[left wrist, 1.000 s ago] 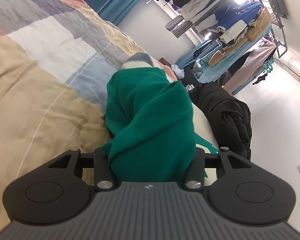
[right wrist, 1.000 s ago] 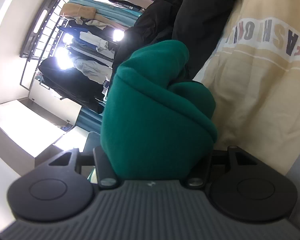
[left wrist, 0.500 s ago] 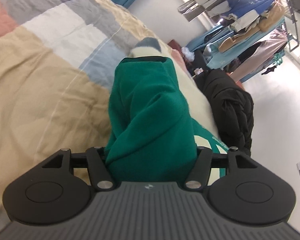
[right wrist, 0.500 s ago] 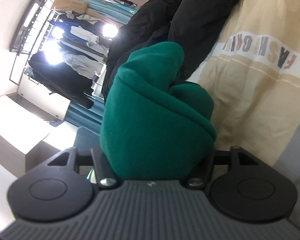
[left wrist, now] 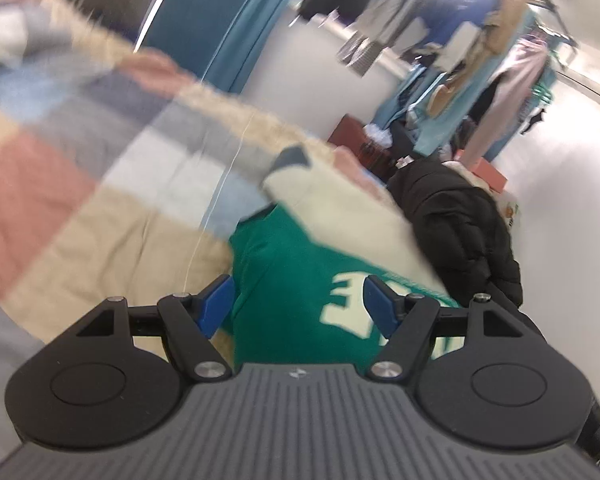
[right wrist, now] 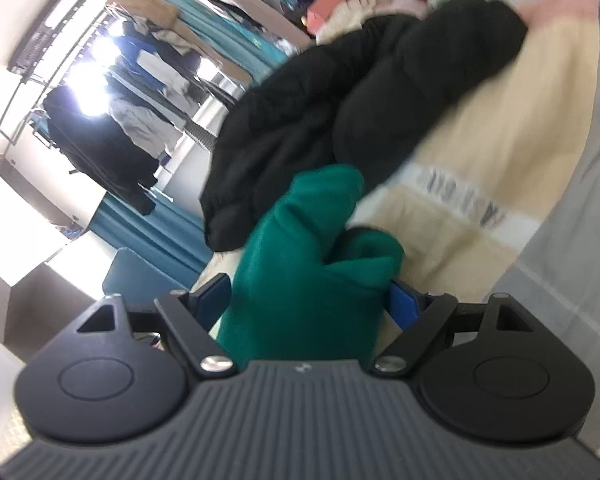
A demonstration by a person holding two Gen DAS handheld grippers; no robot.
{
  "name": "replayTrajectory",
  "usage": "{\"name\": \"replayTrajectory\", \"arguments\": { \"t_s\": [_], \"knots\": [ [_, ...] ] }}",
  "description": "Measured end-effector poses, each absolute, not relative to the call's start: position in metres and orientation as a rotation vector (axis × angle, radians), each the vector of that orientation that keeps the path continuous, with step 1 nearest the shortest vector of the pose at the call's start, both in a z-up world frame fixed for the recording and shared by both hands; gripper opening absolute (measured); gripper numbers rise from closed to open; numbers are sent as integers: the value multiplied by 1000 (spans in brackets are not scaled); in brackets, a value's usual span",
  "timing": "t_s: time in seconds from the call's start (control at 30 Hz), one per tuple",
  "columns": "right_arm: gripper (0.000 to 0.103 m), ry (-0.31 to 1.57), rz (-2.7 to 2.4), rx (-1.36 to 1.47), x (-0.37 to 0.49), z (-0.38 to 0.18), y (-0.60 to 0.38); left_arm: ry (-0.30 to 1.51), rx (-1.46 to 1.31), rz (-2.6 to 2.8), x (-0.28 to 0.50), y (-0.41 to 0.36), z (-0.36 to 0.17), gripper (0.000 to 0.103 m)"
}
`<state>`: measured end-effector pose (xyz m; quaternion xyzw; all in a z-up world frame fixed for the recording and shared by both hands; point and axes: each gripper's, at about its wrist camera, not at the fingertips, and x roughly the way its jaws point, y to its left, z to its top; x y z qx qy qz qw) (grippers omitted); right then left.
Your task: Fold large clothes
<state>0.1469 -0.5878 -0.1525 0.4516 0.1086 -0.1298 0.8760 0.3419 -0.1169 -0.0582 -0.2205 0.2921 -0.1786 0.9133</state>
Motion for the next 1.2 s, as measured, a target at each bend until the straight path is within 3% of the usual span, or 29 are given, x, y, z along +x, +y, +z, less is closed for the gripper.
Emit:
{"name": "replayTrajectory", "arguments": {
  "t_s": [0.3, 0.6, 1.2],
  "knots": [
    [85, 67, -267, 737, 98, -51, -551, 429, -298, -443, 252, -118, 44, 76],
    [85, 27, -188, 441, 54, 30, -469, 314, -179, -500, 157, -120, 89, 76],
    [84, 188, -91, 172, 25, 15, -345, 284, -102, -507, 67, -106, 59, 76]
  ]
}}
